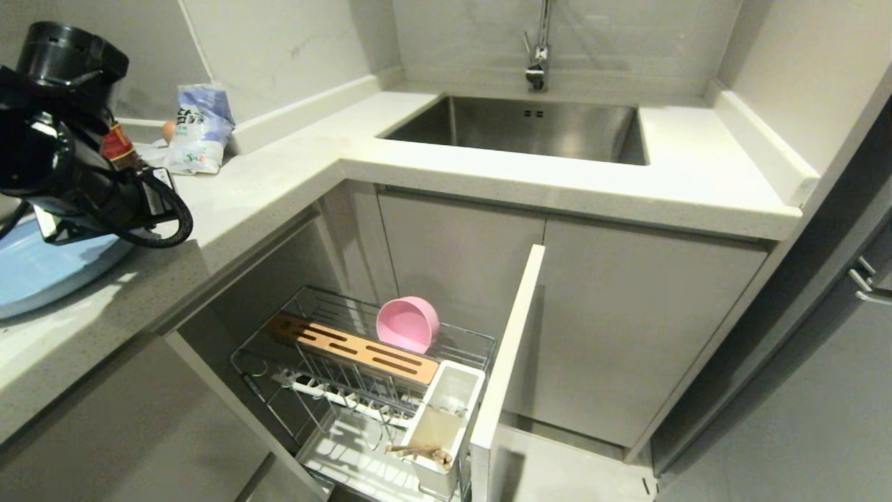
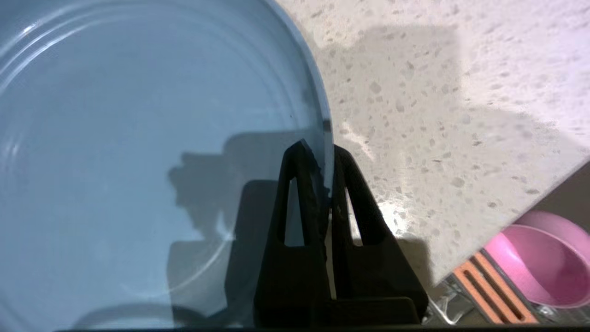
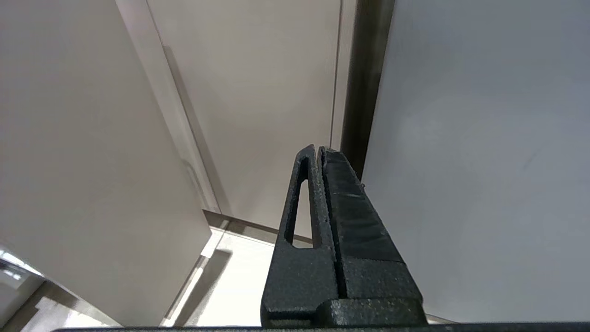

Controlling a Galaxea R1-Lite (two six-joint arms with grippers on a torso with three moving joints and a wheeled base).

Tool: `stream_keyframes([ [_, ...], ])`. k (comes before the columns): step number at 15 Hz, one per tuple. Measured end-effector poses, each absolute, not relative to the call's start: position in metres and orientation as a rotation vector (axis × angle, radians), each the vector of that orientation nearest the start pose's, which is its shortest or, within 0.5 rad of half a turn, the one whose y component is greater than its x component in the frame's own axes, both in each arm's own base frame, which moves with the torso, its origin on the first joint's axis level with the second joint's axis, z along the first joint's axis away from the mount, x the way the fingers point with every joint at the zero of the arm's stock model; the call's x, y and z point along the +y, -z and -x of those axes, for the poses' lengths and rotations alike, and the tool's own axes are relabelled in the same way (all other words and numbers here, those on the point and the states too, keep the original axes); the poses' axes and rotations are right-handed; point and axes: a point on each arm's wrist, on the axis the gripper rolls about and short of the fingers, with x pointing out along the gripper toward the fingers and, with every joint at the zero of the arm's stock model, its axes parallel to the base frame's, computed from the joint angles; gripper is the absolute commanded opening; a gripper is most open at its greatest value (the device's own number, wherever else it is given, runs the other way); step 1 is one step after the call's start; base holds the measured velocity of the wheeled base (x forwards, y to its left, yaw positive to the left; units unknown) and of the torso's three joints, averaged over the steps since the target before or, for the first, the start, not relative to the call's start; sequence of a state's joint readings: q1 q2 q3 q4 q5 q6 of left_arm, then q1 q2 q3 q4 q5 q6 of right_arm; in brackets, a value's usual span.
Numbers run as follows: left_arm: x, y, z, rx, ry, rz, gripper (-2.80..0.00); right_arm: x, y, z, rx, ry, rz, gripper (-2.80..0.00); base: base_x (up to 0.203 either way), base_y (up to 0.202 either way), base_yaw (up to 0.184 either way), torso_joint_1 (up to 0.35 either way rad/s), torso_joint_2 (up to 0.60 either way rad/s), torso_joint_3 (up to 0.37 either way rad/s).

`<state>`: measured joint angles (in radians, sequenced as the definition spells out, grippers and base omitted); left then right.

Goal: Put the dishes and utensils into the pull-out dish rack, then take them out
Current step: Pick up the plate and place it in the cupboard

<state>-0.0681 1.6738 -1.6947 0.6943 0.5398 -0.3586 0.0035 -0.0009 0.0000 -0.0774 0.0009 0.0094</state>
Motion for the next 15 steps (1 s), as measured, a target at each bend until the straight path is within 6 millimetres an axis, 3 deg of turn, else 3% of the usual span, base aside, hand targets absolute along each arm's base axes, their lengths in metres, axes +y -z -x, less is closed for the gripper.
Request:
stream_keyframes([
  [4,-0.010,-0.321,-0.274,0.541,-0.547,0.141,-2.80,0.000,-0.083,0.023,-0.078,-0.004,-0.010,-2.80,0.000,0.000,0.000,0.000,0.00,0.000],
  [7,-0.015,-0.338,-0.251,0.479,-0.514,0.157,-2.80,0.000,-0.083,0.023,-0.078,-0.004,-0.009,-2.80,0.000,0.000,0.000,0.000,0.00,0.000],
  [13,-0.038,-0.389,-0.168,0.219,-0.501,0.167,-2.80,0.000,-0.083,0.023,-0.078,-0.004,-0.009,-2.80,0.000,0.000,0.000,0.000,0.00,0.000],
  [15,-0.046,-0.403,-0.141,0.144,-0.424,0.204,-2.80,0.000,-0.083,0.023,-0.078,-0.004,-0.010,-2.80,0.000,0.000,0.000,0.000,0.00,0.000],
])
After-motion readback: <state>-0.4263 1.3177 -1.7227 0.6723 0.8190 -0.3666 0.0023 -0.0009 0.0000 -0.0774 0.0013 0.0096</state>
